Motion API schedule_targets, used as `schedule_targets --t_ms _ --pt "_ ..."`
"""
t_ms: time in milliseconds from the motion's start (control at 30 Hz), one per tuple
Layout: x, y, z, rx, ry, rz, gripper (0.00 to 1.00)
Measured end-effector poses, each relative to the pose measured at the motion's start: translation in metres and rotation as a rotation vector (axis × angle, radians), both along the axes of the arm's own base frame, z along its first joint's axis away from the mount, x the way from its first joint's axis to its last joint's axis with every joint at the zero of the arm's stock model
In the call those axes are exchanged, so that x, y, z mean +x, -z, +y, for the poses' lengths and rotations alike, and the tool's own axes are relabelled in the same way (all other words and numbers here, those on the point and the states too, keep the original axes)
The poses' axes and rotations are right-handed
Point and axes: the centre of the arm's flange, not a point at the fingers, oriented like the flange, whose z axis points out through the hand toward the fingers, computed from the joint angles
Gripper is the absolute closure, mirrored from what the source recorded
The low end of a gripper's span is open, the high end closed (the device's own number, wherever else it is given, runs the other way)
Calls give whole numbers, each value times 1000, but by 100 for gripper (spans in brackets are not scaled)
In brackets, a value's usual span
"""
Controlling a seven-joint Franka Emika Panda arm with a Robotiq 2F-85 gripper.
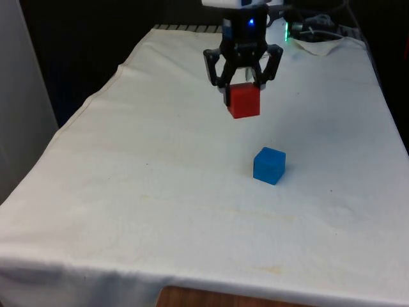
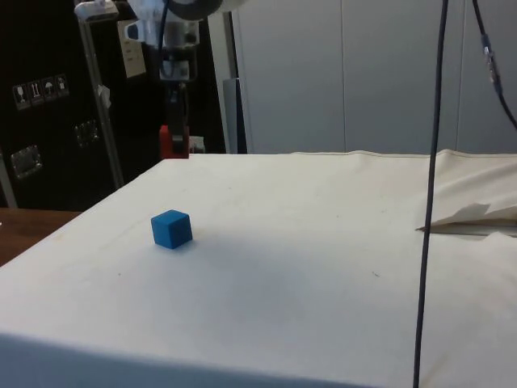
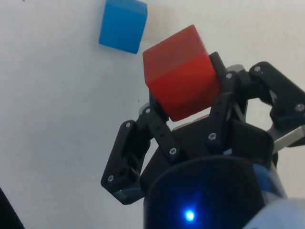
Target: Stack the two cubes.
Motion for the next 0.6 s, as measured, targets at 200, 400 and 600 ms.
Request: schedule_targets --t_ms 200,400,600 --pt "5 5 17 -12 -12 1 97" --pt "7 12 31 -27 -23 9 97" --pt "7 24 39 -39 -30 19 97"
